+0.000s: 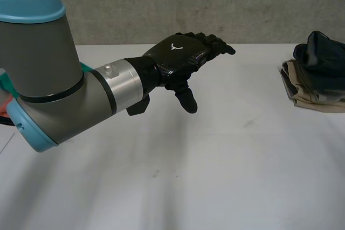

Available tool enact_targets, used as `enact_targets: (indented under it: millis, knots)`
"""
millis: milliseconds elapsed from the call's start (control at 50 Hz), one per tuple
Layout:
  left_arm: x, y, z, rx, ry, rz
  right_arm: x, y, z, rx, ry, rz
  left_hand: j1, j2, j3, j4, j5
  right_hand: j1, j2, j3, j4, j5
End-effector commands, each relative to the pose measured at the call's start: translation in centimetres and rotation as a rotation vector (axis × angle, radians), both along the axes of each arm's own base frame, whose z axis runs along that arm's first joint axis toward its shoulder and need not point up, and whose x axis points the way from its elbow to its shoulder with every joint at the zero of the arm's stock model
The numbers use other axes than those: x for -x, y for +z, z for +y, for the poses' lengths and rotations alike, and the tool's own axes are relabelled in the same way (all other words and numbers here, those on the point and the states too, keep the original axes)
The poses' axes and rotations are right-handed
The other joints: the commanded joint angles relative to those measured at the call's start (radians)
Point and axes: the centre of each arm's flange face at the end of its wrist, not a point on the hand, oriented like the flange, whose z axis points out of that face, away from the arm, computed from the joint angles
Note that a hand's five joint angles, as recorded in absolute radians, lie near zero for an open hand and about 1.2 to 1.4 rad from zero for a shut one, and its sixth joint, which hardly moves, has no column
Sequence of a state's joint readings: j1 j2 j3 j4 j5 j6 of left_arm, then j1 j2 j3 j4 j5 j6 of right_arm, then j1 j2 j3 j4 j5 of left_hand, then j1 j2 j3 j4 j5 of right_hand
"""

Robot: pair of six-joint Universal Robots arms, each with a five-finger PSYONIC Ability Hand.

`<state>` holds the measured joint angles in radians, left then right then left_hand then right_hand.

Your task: Fold the laundry.

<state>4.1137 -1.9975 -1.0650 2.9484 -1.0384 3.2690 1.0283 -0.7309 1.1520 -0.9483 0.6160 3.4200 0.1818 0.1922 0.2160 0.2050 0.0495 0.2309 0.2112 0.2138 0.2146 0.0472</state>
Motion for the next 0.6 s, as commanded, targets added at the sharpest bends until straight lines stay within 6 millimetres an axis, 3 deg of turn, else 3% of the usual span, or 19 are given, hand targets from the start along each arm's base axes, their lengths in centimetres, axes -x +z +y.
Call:
enact_targets:
  millis: [20,60,140,200,220,280,300,340,360,380,420,460,480,520,540,560,600]
  knots:
    - [0.2,0.2,0.7,0.003,-0.015,0.004,4.1,4.2,2.3,-0.111,-0.167,-0.029,0.029,0.018,-0.005,0.006,-0.013,-0.056,-0.037,-0.039,-0.04,-0.047]
    - [0.3,0.5,0.9,0.008,-0.019,0.007,4.4,5.0,3.0,-0.12,-0.209,0.015,0.029,0.018,-0.005,0.006,-0.013,-0.056,-0.037,-0.039,-0.04,-0.047]
    - [0.0,1.9,1.3,0.038,-0.018,0.03,5.6,9.0,4.8,-0.097,-0.426,0.163,0.029,0.018,-0.005,0.006,-0.013,-0.056,-0.037,-0.039,-0.04,-0.047]
    - [-0.4,3.6,1.3,0.083,-0.007,0.065,5.9,13.1,6.0,-0.043,-0.636,0.296,0.032,0.021,-0.002,0.008,-0.01,-0.056,-0.037,-0.039,-0.04,-0.047]
    - [-0.5,4.2,1.3,0.093,0.0,0.078,5.0,14.5,6.2,-0.007,-0.7,0.356,0.032,0.021,-0.002,0.008,-0.01,-0.056,-0.037,-0.039,-0.04,-0.047]
    - [-1.3,6.8,0.7,0.138,0.069,0.149,0.2,16.8,6.0,0.081,-0.705,0.41,0.035,0.024,0.0,0.011,-0.008,-0.056,-0.037,-0.039,-0.04,-0.047]
    - [-1.6,7.4,0.4,0.149,0.101,0.169,-4.0,17.9,5.8,0.15,-0.653,0.401,0.032,0.021,-0.002,0.009,-0.01,-0.056,-0.037,-0.039,-0.04,-0.047]
    - [-3.2,9.2,-1.2,0.187,0.228,0.222,-8.1,19.0,6.1,0.229,-0.59,0.386,0.029,0.018,-0.005,0.006,-0.013,-0.056,-0.037,-0.039,-0.04,-0.047]
    - [-3.8,9.7,-2.0,0.204,0.278,0.236,-10.2,19.4,6.4,0.265,-0.556,0.377,0.029,0.018,-0.005,0.006,-0.013,-0.056,-0.037,-0.039,-0.04,-0.047]
    - [-4.6,10.1,-2.7,0.22,0.326,0.246,-13.8,20.0,7.7,0.329,-0.489,0.371,0.032,0.021,-0.002,0.008,-0.011,-0.056,-0.037,-0.039,-0.04,-0.047]
    - [-7.2,10.8,-5.3,0.262,0.472,0.256,-16.9,20.4,9.5,0.382,-0.419,0.359,0.029,0.018,-0.005,0.006,-0.013,-0.056,-0.037,-0.039,-0.04,-0.047]
    - [-9.2,10.5,-7.4,0.276,0.561,0.241,-20.7,20.0,11.9,0.443,-0.326,0.353,0.023,0.012,-0.011,0.0,-0.019,-0.056,-0.037,-0.039,-0.04,-0.047]
    - [-11.2,9.9,-9.4,0.288,0.635,0.207,-21.8,19.4,12.6,0.446,-0.294,0.349,0.02,0.01,-0.014,-0.003,-0.022,-0.056,-0.037,-0.039,-0.04,-0.047]
    - [-13.2,9.1,-11.3,0.303,0.7,0.156,-24.0,18.1,13.9,0.441,-0.231,0.341,0.02,0.01,-0.014,-0.003,-0.022,-0.056,-0.037,-0.039,-0.04,-0.047]
    - [-14.1,8.3,-12.4,0.306,0.729,0.12,-26.3,16.2,15.5,0.415,-0.157,0.34,0.02,0.01,-0.014,-0.003,-0.022,-0.056,-0.037,-0.039,-0.04,-0.047]
    - [-15.9,6.1,-14.6,0.302,0.782,0.032,-27.4,15.2,16.4,0.399,-0.119,0.342,0.023,0.012,-0.011,0.0,-0.019,-0.056,-0.037,-0.039,-0.04,-0.047]
    - [-17.4,3.4,-16.8,0.294,0.821,-0.061,-29.3,13.8,18.2,0.375,-0.058,0.357,0.023,0.012,-0.011,0.0,-0.019,-0.056,-0.037,-0.039,-0.04,-0.047]
